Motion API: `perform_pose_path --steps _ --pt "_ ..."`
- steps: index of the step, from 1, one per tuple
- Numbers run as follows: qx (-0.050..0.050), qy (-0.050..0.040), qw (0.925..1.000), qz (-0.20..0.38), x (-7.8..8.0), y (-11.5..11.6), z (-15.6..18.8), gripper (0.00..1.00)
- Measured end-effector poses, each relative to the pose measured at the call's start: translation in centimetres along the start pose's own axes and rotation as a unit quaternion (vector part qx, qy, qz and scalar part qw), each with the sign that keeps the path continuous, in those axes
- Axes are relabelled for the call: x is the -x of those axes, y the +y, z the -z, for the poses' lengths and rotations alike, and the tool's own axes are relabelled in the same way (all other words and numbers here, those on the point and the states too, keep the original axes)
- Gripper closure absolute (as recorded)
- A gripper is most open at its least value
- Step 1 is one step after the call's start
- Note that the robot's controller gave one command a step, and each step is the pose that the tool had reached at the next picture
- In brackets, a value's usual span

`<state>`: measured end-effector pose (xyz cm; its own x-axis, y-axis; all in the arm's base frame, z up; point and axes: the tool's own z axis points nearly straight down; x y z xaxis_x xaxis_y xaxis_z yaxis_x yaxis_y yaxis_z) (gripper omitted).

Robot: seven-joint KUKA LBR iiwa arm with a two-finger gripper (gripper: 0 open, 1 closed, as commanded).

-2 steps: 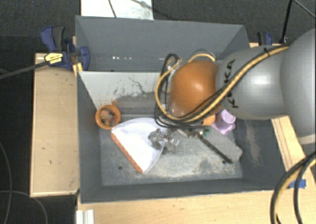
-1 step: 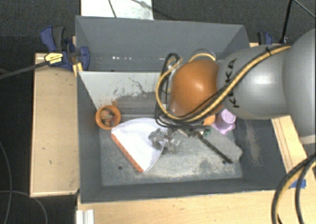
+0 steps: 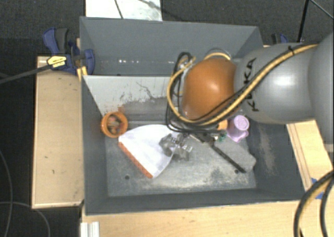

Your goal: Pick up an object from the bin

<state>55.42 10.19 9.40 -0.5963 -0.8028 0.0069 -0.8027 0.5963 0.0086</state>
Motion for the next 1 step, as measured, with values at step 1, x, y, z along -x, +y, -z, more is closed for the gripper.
perform_pose_path --steps 1 --pt "-0.003 -0.0030 1.0000 -0.001 0.13 -0.11 2.26 1.00"
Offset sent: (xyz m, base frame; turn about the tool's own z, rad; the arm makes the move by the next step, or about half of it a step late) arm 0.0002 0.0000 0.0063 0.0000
